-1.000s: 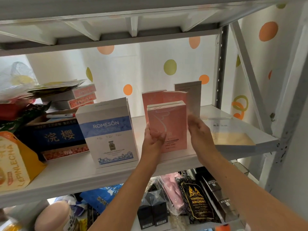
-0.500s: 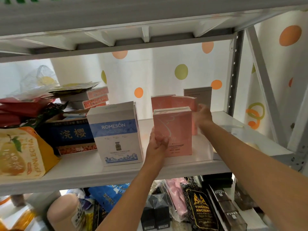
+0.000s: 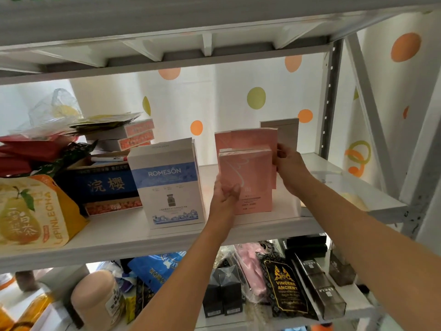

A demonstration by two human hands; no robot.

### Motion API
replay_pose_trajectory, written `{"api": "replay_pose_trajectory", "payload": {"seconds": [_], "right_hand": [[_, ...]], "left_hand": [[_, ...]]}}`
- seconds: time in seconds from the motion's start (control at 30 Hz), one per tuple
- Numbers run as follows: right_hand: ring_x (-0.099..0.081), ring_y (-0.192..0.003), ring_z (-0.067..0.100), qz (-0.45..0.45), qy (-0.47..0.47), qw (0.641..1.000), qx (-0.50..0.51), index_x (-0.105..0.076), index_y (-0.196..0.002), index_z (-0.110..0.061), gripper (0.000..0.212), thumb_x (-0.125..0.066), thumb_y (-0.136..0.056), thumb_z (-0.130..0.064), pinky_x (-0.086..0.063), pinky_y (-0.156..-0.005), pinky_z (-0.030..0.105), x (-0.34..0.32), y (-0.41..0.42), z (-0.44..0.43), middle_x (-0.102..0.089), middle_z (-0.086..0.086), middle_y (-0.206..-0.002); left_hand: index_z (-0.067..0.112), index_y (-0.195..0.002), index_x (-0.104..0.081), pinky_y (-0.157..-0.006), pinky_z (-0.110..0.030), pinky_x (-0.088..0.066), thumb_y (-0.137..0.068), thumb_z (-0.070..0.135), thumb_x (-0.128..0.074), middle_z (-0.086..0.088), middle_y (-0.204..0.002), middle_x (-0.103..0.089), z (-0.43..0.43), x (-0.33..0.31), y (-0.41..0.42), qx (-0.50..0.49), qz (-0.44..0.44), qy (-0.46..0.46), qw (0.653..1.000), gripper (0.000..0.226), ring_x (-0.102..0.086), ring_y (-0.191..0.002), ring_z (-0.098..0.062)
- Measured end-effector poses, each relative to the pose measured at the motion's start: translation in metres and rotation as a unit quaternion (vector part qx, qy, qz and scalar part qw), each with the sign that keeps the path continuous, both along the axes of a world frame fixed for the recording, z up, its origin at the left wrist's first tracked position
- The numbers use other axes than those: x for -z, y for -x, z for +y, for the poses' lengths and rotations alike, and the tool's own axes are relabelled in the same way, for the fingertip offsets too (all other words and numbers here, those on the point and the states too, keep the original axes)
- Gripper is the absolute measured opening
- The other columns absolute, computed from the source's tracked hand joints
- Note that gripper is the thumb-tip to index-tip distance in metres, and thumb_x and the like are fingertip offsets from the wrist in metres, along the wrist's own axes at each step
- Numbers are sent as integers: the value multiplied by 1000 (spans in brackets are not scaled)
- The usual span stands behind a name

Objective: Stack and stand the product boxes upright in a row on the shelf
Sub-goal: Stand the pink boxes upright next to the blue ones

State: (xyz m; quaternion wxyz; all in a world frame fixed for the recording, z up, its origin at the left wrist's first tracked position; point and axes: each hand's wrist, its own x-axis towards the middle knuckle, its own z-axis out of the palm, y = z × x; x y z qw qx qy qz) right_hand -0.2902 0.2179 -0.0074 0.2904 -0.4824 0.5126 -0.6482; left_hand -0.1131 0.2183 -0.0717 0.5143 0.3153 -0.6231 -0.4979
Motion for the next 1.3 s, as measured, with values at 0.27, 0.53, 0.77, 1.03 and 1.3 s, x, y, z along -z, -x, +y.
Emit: {"api": "replay_pose_trajectory", "payload": {"seconds": [0.27, 0.53, 0.77, 1.03, 1.3], "right_hand": [[-72, -92, 21, -82, -90, 992, -39, -75, -90, -22, 64, -25, -98, -61, -54, -89, 35, 28, -27, 29, -78, 3, -88], [-71, -99, 13, -59, 9, 997, -39, -61, -125, -28, 53, -32, -97, -61, -58, -79, 27, 56, -49, 34, -74, -4, -108], [-66, -112, 19, 24, -13, 995, -93, -49, -136, -23, 63, -73, -82, -44, -50, -101, 48, 64, -38, 31, -68, 0, -123], [-64, -114, 20, 51, -16, 981, -185, -50, -136, -21, 46, -64, -93, -20, -52, -92, 32, 65, -34, 30, -67, 1, -123], [-68, -108, 22, 42, -17, 980, -194, -51, -132, -21, 40, -63, -93, -25, -55, -91, 39, 62, -36, 35, -69, 5, -119]], "left_hand": [[23, -143, -37, -88, -34, -56, -96, 40, -52, 4, -114, -66, -5, 2, 0, -3, -18, -14, 1000, 52, -66, -106, -17], [16, -138, -41, -72, -17, -54, -99, 30, -51, 10, -107, -65, -2, -2, 0, -6, -15, -11, 1000, 43, -66, -94, -6], [15, -144, -37, -91, -34, -54, -99, 25, -52, -4, -122, -63, 7, -2, 0, -55, -10, -33, 998, 48, -61, -112, -21], [29, -127, -46, -85, -27, -49, -98, 29, -53, 13, -111, -62, 26, -7, -6, -122, -20, -15, 992, 30, -60, -102, -9], [34, -139, -46, -96, -5, -39, -93, 21, -63, 33, -132, -50, 107, 1, -54, -213, 20, 115, 970, 51, -45, -122, 18]]}}
